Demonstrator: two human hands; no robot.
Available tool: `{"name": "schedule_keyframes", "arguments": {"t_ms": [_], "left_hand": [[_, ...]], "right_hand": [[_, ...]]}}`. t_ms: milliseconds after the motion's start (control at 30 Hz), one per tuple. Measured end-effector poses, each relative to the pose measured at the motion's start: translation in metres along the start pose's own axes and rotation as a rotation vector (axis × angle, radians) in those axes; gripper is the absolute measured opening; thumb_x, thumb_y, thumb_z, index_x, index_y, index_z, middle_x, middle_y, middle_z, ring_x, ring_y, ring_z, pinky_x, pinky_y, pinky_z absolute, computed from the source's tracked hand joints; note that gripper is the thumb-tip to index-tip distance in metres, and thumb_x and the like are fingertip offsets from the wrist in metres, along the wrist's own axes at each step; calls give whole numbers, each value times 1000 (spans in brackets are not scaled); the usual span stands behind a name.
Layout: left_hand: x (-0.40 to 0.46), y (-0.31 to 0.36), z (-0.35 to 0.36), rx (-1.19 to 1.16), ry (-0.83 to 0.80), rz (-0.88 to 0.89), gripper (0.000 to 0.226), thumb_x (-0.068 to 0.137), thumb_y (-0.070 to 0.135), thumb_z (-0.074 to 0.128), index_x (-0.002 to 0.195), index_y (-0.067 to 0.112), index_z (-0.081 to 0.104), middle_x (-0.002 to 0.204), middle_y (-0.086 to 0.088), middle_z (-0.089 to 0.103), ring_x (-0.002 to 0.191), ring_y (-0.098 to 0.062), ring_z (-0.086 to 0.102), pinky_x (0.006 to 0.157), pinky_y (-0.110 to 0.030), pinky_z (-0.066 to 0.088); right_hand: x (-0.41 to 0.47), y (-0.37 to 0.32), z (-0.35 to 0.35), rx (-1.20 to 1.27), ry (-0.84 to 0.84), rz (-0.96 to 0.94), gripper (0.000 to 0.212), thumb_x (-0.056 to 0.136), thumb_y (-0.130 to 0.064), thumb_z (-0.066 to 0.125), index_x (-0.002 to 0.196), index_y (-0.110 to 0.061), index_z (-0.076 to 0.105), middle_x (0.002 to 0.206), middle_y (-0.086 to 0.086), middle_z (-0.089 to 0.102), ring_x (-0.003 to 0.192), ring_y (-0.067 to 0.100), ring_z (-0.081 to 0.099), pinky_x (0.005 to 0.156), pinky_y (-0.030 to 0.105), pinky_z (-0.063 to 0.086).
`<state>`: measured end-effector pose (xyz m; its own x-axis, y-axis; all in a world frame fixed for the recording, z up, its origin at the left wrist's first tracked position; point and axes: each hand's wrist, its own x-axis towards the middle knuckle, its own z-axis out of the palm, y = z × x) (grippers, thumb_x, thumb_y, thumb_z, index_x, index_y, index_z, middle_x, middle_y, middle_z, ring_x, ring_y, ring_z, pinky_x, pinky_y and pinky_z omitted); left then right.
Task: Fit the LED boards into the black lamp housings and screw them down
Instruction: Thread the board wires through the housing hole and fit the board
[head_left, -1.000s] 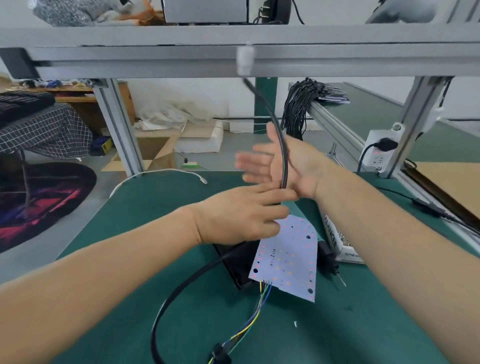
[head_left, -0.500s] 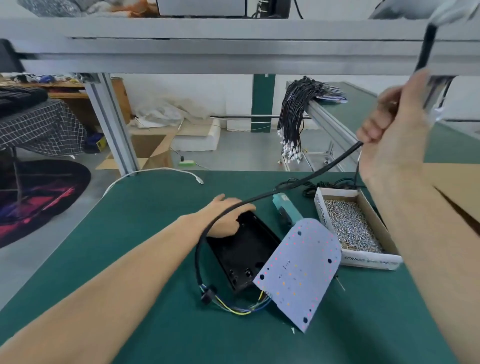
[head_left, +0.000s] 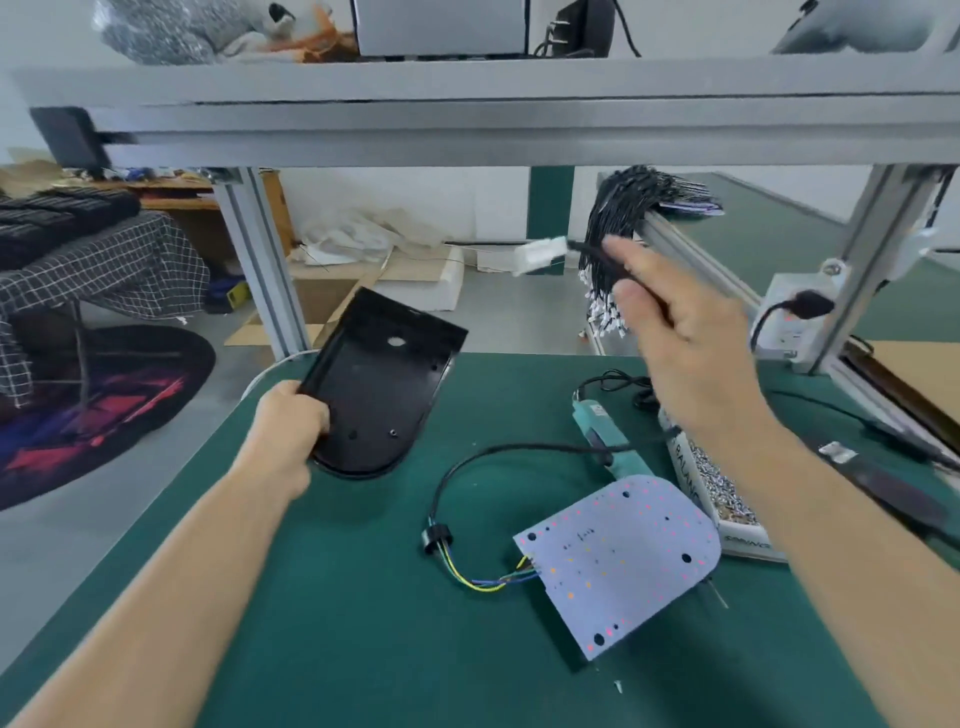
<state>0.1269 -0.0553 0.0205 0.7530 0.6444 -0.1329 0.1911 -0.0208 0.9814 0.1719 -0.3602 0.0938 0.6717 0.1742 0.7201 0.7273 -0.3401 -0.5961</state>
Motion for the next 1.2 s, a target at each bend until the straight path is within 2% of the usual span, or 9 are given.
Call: {"name": "schedule_keyframes", "arguments": {"t_ms": [100,233,333,433,567,767,900,1033,1200], "left_hand": [[-25,-2,19,-331,-73,-56,38,84,-15,40,83,16,61,79,3,68,71,-19,61,62,-27,47],[-52,-1,40,-447,-133,-18,43,88,-13,43,95,22,67,84,9,75,82,-15,67,77,-30,54],[-72,0,50,-418,-146,18,45,87,-13,43,96,24,68,86,9,75,81,-14,67,81,-29,51],[-92,1,60,-410,-152,21,45,88,-12,43,97,24,68,88,8,75,80,-13,67,85,-34,52],[-111,9,73,-467,-188,24,42,90,-12,43,109,18,66,99,0,74,94,-23,64,93,-38,49],[-124,17,86,-580,-226,47,42,91,-7,49,124,17,58,109,0,72,94,-15,64,96,-33,46],[-120,12,87,-532,-201,121,60,75,-24,46,110,25,54,99,3,66,85,-12,61,76,-24,49],[-119,-4,87,-271,-121,380,66,73,-25,41,117,24,47,108,17,64,94,0,60,78,-14,48],[-116,-12,86,-124,-71,577,71,77,-22,45,123,32,41,122,20,58,111,7,53,89,-5,39]], "right_hand": [[-15,-4,33,-106,-156,2,25,96,-21,58,119,-23,68,78,-10,71,61,6,56,66,21,46],[-21,-4,51,-133,-93,-5,25,95,-26,58,118,-25,69,72,8,70,63,27,58,68,41,51],[-16,-2,57,-231,76,-74,25,96,-26,56,117,-23,70,57,3,56,53,20,43,58,39,48],[-12,-4,59,-352,186,-188,25,95,-22,56,115,-19,71,68,3,68,53,24,55,53,36,49],[-8,0,65,-554,225,-300,22,90,-16,64,110,-17,74,62,5,63,47,29,56,42,30,43],[-18,9,71,-671,180,-379,24,81,-11,74,104,-16,76,57,3,58,46,26,55,36,27,38],[-24,5,71,-414,89,-302,19,86,-13,67,103,-11,75,73,6,73,55,30,65,47,34,51],[-18,-11,68,-327,35,-142,17,90,-20,60,97,-13,74,64,3,69,57,28,61,57,38,51],[-2,-16,62,644,41,484,27,97,-18,53,79,-21,72,45,-15,31,41,3,24,40,14,22]]}}
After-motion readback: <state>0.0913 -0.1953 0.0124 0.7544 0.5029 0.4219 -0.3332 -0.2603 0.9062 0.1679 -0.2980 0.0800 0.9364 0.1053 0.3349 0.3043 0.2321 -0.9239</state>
